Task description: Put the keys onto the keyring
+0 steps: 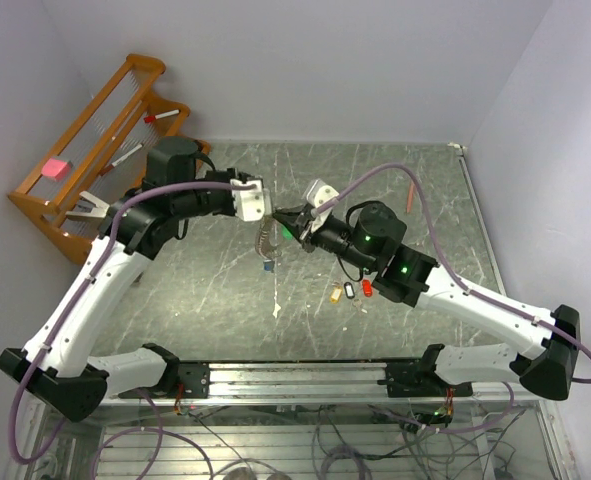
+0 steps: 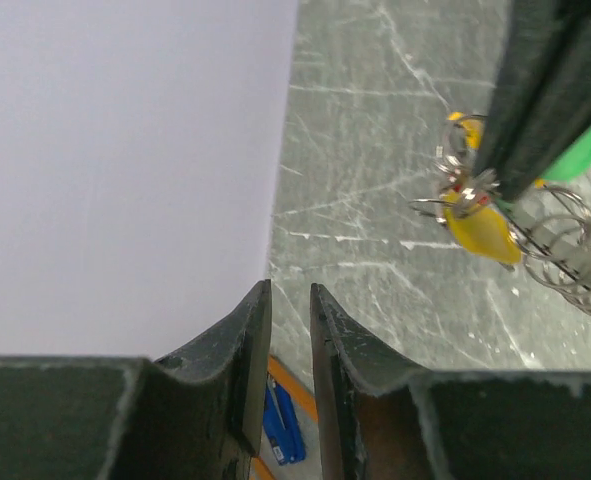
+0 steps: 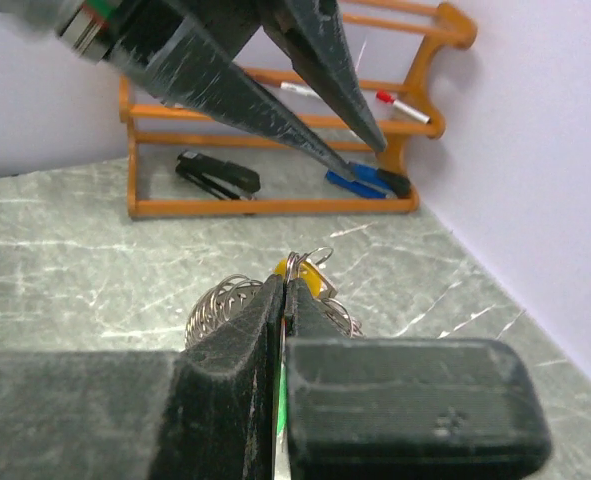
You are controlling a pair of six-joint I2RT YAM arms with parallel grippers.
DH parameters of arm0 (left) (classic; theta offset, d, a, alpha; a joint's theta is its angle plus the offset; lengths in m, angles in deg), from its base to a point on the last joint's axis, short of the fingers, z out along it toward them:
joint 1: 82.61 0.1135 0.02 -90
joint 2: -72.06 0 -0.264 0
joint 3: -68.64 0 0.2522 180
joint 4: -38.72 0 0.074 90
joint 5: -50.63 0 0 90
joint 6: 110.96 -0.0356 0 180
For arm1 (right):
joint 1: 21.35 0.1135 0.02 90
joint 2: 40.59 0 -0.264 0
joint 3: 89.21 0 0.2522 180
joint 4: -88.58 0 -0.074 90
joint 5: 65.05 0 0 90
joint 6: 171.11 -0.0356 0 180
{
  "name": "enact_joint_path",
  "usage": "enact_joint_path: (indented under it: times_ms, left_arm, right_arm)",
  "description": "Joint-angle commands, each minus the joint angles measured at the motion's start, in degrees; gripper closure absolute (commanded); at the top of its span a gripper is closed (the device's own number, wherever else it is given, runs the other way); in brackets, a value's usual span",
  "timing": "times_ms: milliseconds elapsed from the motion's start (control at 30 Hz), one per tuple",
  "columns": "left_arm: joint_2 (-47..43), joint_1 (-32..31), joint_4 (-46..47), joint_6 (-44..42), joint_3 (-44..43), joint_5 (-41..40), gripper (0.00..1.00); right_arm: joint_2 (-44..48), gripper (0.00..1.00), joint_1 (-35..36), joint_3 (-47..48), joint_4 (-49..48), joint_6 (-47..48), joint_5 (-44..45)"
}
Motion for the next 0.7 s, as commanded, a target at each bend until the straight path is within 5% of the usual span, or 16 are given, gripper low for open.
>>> enact_joint_path:
  times_ms: [0, 233, 433, 667]
  left_arm:
    - [-0.04, 2.76, 8.49, 11.76, -2.78, 6.84, 0.68]
    - [-0.08, 3.82, 17.66, 26.56, -0.16, 14.16, 0.67]
    - [0.51, 8.19, 16.40, 32.84, 0.60, 29.71, 0.65]
    - [5.02, 17.88, 10.58, 35.38, -2.40, 46.83, 0.65]
  right_arm:
    - [2.10, 1.00, -0.16, 0.00, -7.90, 4.41, 0.55]
    - [1.00, 1.00, -1.07, 1.17, -6.84, 4.71, -2.86]
    - [1.46, 1.00, -1.71, 1.22, -5.36, 3.34, -5.38]
    - [3.91, 1.00, -11.51, 2.72, -0.12, -4.00, -22.96]
